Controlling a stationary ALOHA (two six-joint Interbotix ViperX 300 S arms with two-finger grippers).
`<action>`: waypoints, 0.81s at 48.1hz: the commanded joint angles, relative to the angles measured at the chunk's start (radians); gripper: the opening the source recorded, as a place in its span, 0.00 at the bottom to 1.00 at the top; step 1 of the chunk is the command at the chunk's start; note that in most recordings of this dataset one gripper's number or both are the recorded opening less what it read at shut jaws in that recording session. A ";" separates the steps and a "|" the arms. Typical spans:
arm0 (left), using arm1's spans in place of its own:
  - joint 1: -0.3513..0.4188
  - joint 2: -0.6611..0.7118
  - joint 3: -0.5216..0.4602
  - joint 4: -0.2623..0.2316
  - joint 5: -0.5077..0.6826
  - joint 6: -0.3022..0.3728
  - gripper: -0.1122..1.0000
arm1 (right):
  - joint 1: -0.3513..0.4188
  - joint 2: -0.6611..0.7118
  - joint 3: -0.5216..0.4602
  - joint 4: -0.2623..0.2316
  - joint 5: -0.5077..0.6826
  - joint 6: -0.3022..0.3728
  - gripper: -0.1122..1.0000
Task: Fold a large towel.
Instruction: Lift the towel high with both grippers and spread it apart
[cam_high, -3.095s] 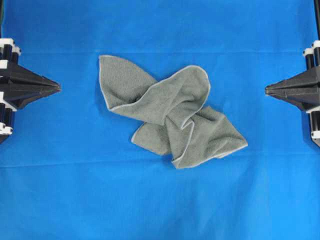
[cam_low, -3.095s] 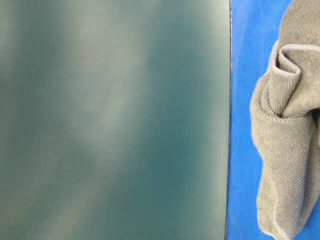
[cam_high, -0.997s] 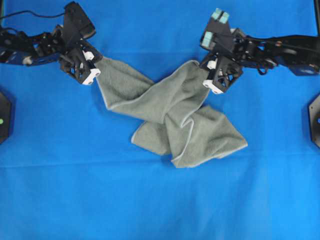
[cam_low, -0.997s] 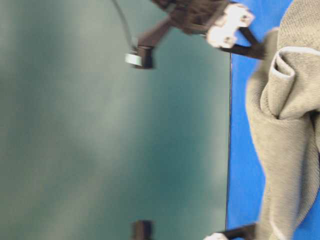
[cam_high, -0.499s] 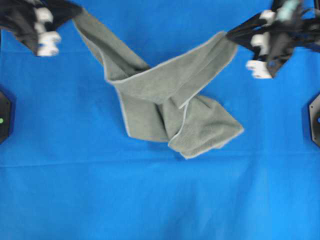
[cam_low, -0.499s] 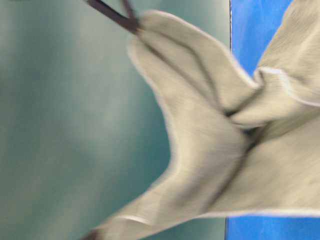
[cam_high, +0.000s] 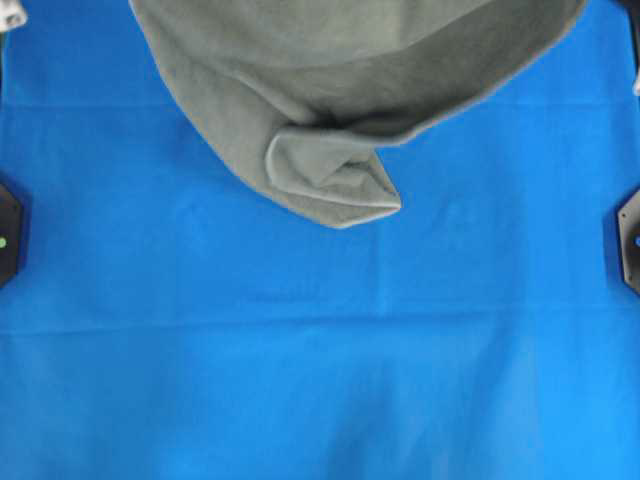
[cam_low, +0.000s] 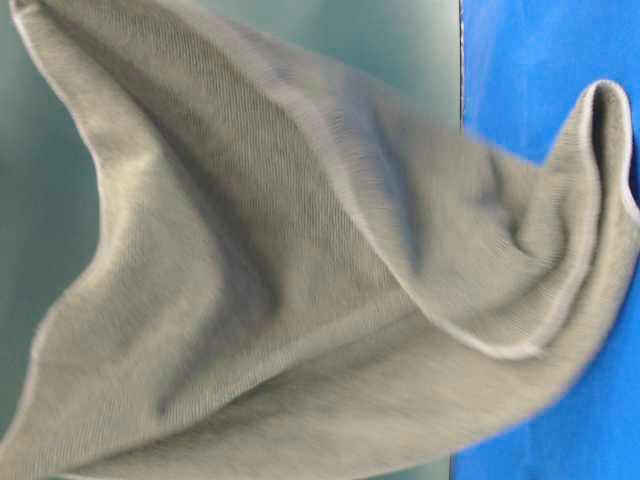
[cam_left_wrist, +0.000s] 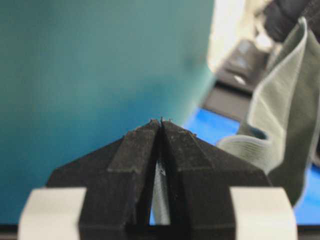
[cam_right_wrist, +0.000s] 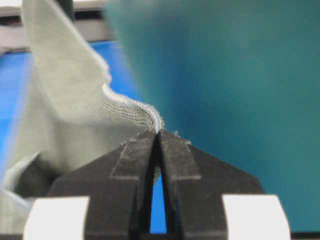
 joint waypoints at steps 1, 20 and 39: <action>0.037 0.043 -0.058 0.003 -0.066 0.002 0.12 | -0.067 0.038 -0.080 -0.064 0.043 0.002 0.13; -0.009 0.008 -0.193 -0.005 0.012 -0.014 0.12 | -0.035 0.129 -0.374 -0.106 0.255 -0.009 0.13; -0.399 -0.115 -0.193 -0.006 0.209 -0.207 0.12 | 0.485 0.106 -0.430 0.051 0.419 0.100 0.13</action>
